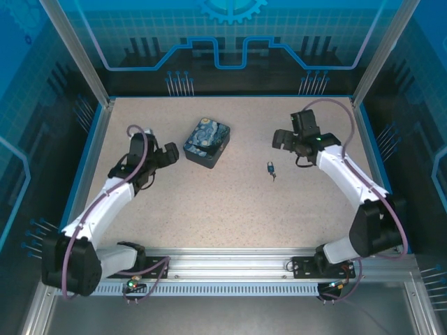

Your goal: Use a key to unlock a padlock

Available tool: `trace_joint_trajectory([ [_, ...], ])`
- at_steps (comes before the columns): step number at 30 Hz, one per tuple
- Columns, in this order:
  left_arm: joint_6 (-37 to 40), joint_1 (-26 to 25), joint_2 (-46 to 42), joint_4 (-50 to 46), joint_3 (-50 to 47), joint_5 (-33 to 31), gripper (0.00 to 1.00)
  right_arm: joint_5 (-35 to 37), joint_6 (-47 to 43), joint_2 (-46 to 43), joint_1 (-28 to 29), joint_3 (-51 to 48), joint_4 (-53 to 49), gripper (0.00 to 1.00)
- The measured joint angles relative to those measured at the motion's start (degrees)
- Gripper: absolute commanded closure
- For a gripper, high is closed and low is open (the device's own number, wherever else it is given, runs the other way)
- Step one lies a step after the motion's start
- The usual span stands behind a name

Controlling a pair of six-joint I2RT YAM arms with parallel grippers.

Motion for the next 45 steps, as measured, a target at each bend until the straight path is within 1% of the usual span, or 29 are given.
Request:
trace_joint_trajectory([
  [2, 3.58, 0.0, -1.86, 4.66, -4.2, -2.67, 0.01, 2.36, -0.22, -2.86, -1.49, -4.15, 3.45, 0.0],
  [4, 7.56, 0.0, -2.8, 10.69, -8.98, -5.29, 0.01, 5.05, -1.03, -6.38, -2.03, -10.93, 9.73, 0.0],
  [7, 12.7, 0.0, -1.27, 18.49, -14.05, -8.57, 0.01, 6.58, -4.94, -9.57, -2.12, -19.41, 17.03, 0.0],
  [10, 16.59, 0.04, 2.99, 29.18, -18.05, -10.51, 0.01, 7.37, -10.05, -9.51, -2.21, -22.99, 22.14, 0.0],
  [13, 19.8, 0.11, 9.18, 39.87, -20.48, -11.02, 0.01, 8.24, -14.71, -9.07, -3.02, -25.07, 27.82, 0.0],
  [19, 23.04, 0.31, 18.95, 56.11, -21.86, -11.17, 0.01, 8.35, -20.81, -5.18, -6.47, -30.25, 41.7, 0.0],
  [20, 23.23, 0.39, 19.71, 57.59, -22.1, -11.15, 0.01, 7.67, -21.64, -4.72, -6.73, -31.01, 42.99, 0.0],
  [23, 23.28, 1.57, 20.2, 60.19, -22.91, -9.99, 0.01, 3.87, -23.5, -4.31, -8.31, -34.36, 48.83, 0.0],
  [26, 22.86, 4.0, 20.59, 63.49, -23.65, -7.23, 0.01, 2.05, -23.98, -3.54, -9.94, -42.93, 62.6, 0.0],
  [28, 22.93, 4.98, 22.4, 66.88, -24.37, -5.16, 0.01, 0.76, -24.33, -1.86, -10.21, -45.92, 64.65, 0.0],
  [29, 22.93, 5.11, 22.84, 66.71, -24.46, -4.22, 0.01, -0.17, -24.59, -0.87, -10.23, -46.1, 65.18, 0.0],
  [31, 22.91, 5.35, 23.26, 66.75, -24.5, -1.99, 0.01, -1.6, -25.35, 2.19, -10.23, -46.05, 70.1, 0.0],
  [37, 22.67, 7.39, 23.26, 66.31, -24.13, 2.51, 0.01, -3.48, -26.27, 3.8, -10.16, -44.46, 72.5, 0.0],
  [45, 21.55, 8.09, 23.26, 65.96, -23.89, 4.61, 0.01, -2.8, -27.06, 3.8, -9.57, -44.3, 73.79, 0.0],
])
